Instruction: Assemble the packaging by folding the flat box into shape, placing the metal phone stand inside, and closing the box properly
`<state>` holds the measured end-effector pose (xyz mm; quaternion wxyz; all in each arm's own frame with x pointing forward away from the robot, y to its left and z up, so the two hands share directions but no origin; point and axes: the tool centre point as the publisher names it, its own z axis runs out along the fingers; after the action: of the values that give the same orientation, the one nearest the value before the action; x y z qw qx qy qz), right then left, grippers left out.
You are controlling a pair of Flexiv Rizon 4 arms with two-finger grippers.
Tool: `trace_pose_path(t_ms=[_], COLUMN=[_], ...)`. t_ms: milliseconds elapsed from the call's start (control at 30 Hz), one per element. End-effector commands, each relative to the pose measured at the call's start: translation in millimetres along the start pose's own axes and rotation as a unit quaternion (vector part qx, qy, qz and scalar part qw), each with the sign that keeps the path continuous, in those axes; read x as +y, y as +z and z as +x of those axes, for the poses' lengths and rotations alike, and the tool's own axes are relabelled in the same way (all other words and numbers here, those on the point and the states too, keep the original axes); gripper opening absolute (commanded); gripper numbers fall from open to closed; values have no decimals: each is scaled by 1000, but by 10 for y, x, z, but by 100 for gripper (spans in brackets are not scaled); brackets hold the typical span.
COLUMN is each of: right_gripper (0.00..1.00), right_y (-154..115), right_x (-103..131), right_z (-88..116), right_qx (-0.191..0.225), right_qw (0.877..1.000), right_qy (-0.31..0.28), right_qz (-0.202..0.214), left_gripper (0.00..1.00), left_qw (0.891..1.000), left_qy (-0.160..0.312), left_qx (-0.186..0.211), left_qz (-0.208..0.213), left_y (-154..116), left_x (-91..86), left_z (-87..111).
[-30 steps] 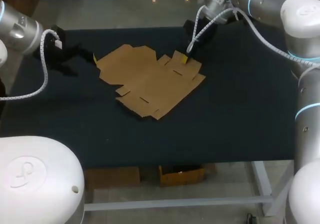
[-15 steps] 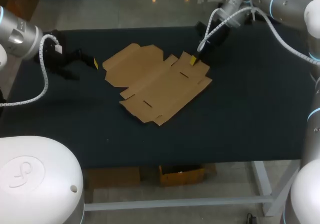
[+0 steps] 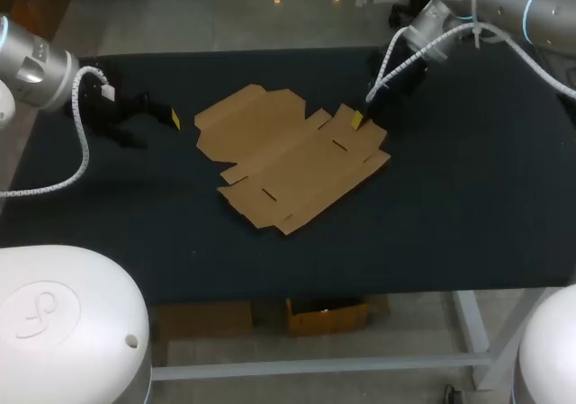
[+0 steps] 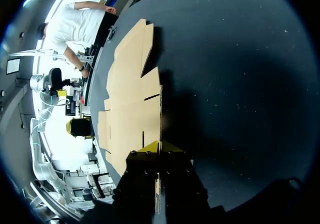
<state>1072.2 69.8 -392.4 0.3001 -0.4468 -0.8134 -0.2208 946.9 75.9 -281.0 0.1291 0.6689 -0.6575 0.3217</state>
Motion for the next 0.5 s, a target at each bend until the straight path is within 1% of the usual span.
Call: trace_pose_path(t_ms=[33,300,400,500], right_gripper=[0,0,0,39], right_y=[-14,11,17,34], right_x=[-118,-198,-221,-256], right_z=[85,148,126,99], right_qx=[-13,-11,-16,-16], right_qw=[986,979,976,974], right_qy=[3,11,18,28], right_qz=[-167,-205,-216,-223], left_gripper=[100,100,100,100], left_qw=[1000,1000,1000,1000], left_qy=[1,1,1,1], left_qx=[0,-1,0,0], left_qz=[-6,-10,-12,-14], left_y=[15,20,22,33], left_x=[-23,-5,3,9], left_z=[-5,-14,-20,-24])
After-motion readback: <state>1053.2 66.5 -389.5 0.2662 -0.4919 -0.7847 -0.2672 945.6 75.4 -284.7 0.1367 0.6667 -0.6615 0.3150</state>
